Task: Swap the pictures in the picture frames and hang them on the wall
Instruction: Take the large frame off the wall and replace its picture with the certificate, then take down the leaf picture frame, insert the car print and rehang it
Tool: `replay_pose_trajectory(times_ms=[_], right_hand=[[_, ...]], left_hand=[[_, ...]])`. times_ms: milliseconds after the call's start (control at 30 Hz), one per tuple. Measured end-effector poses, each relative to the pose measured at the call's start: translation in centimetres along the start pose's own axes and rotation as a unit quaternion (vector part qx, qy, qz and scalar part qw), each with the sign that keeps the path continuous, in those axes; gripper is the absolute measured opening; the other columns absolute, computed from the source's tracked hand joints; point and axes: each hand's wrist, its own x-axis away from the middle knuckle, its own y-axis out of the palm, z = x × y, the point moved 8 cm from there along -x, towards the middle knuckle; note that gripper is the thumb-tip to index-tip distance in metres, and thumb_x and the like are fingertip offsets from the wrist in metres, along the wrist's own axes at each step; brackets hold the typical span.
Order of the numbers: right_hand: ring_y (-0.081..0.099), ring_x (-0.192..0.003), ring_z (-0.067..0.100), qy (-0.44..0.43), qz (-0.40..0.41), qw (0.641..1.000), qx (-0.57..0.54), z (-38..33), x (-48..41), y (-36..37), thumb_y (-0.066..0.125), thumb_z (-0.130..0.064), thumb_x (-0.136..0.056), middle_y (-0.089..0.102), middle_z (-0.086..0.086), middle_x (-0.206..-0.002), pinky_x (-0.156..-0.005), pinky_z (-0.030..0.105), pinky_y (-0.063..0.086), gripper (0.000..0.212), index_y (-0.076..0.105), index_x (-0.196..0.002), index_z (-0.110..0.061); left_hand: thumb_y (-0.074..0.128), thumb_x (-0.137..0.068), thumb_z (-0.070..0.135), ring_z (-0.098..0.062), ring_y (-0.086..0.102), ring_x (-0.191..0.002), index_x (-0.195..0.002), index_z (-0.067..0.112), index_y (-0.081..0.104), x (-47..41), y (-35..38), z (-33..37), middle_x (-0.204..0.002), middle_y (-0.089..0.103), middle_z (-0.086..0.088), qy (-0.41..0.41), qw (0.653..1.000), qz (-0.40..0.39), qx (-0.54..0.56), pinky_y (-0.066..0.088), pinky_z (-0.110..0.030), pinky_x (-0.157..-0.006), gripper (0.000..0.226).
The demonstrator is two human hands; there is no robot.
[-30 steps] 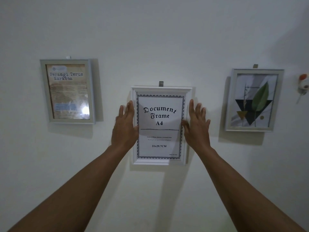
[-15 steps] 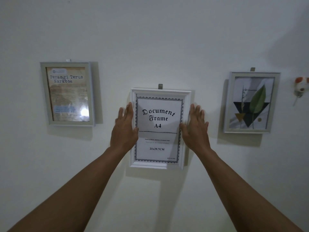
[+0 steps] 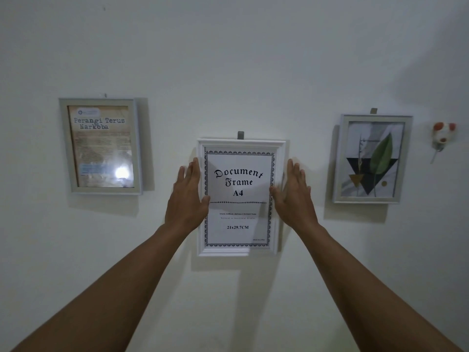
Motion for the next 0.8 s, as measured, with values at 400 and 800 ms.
replay_pose_trajectory(times_ms=[400,800], right_hand=[[0.0,-0.152,0.017,0.009,-0.002,1.0,0.013,-1.9,1.8,-2.7,0.052,-0.037,-0.1,0.003,0.003,-0.166,-0.123,0.046,0.01,0.08,0.0,-0.158,-0.02],[0.053,-0.123,0.026,0.08,0.026,0.99,0.117,1.8,4.4,-14.3,0.057,-0.041,-0.096,0.056,0.009,-0.136,-0.097,0.036,0.045,0.052,0.048,-0.138,-0.012]], left_hand=[[0.061,-0.092,0.031,-0.022,0.019,-0.147,-0.155,0.021,0.006,1.3,-2.6,1.7,-0.16,0.021,-0.004,0.028,0.998,0.036,0.04,0.026,-0.045,-0.118,0.085],[0.062,-0.09,0.037,-0.017,0.056,-0.116,-0.132,0.012,0.056,1.3,0.1,16.7,-0.125,0.062,-0.003,0.143,0.98,-0.04,0.133,0.041,-0.031,-0.101,0.048]])
